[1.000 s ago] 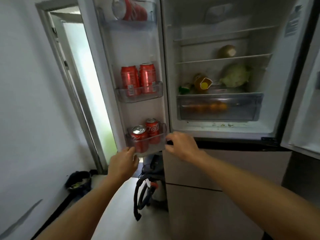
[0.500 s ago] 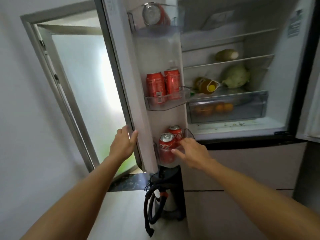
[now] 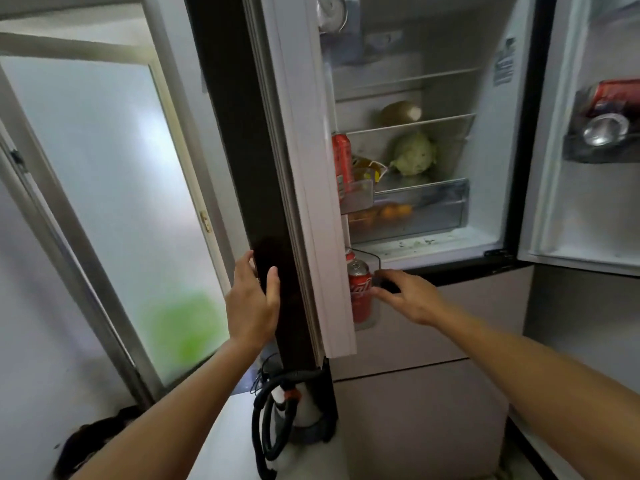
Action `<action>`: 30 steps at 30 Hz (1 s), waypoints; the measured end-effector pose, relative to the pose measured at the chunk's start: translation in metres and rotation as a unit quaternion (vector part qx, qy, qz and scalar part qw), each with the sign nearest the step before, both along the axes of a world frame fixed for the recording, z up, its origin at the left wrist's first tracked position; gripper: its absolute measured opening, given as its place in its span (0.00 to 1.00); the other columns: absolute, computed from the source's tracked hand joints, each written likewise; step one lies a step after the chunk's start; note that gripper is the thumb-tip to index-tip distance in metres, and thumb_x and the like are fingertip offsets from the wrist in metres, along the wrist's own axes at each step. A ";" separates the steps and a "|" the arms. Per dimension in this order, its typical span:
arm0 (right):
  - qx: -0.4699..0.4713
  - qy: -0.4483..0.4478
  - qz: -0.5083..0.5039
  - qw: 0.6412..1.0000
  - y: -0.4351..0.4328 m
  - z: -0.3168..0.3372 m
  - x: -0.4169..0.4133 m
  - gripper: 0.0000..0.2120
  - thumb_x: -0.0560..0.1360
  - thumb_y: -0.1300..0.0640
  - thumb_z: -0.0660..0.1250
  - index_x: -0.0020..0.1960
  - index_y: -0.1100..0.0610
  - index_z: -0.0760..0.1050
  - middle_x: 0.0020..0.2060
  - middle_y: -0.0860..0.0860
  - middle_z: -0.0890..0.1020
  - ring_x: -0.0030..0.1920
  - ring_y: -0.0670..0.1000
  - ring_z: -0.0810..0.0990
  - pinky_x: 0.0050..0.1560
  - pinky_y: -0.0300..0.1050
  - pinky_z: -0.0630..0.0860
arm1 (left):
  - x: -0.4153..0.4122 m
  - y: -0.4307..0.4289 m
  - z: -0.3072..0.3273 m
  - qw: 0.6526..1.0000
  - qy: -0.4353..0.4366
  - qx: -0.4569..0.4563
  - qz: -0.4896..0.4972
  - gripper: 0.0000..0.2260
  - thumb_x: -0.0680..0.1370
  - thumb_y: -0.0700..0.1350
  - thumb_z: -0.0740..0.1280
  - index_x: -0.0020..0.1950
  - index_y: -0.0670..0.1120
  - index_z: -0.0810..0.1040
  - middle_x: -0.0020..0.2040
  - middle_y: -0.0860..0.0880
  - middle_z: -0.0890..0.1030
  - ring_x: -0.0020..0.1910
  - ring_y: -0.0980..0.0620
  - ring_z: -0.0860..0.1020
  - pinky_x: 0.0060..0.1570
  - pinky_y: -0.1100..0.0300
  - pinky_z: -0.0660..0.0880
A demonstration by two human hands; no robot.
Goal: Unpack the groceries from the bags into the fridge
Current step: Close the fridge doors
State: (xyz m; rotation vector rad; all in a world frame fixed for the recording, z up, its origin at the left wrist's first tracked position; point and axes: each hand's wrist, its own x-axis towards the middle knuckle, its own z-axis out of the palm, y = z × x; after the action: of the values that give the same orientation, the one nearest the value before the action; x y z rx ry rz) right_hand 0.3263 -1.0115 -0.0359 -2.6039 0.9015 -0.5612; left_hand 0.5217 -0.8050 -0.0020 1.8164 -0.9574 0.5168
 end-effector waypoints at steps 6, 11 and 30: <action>0.058 -0.117 -0.011 0.991 -0.032 -0.006 -0.035 0.23 0.78 0.43 0.62 0.69 0.51 0.70 0.63 0.52 0.78 0.61 0.52 0.77 0.60 0.51 0.76 | -0.051 -0.041 0.003 0.998 -0.046 0.000 -0.049 0.10 0.79 0.44 0.65 0.57 0.44 0.66 0.36 0.52 0.75 0.28 0.58 0.74 0.31 0.62 0.68; 0.089 -0.152 0.012 0.984 -0.063 -0.009 -0.057 0.28 0.77 0.51 0.66 0.75 0.52 0.63 0.68 0.52 0.70 0.64 0.53 0.75 0.64 0.53 0.74 | -0.100 -0.092 -0.002 0.994 -0.059 -0.001 -0.090 0.21 0.78 0.43 0.67 0.68 0.48 0.62 0.37 0.54 0.73 0.28 0.58 0.74 0.29 0.72 0.66; -0.089 -0.216 0.005 0.972 -0.140 0.023 -0.041 0.31 0.81 0.43 0.56 0.79 0.47 0.46 0.78 0.48 0.50 0.76 0.51 0.56 0.65 0.51 0.68 | -0.058 -0.248 0.017 0.931 -0.313 0.174 0.078 0.22 0.80 0.48 0.62 0.72 0.43 0.66 0.74 0.36 0.63 0.72 0.36 0.63 0.67 0.41 0.65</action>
State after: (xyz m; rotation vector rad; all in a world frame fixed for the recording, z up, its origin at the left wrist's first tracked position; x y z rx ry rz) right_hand 0.2858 -1.1516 -0.0131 -2.4796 0.7194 -1.1973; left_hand 0.4634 -1.0529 0.0154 2.0984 -1.4044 1.1309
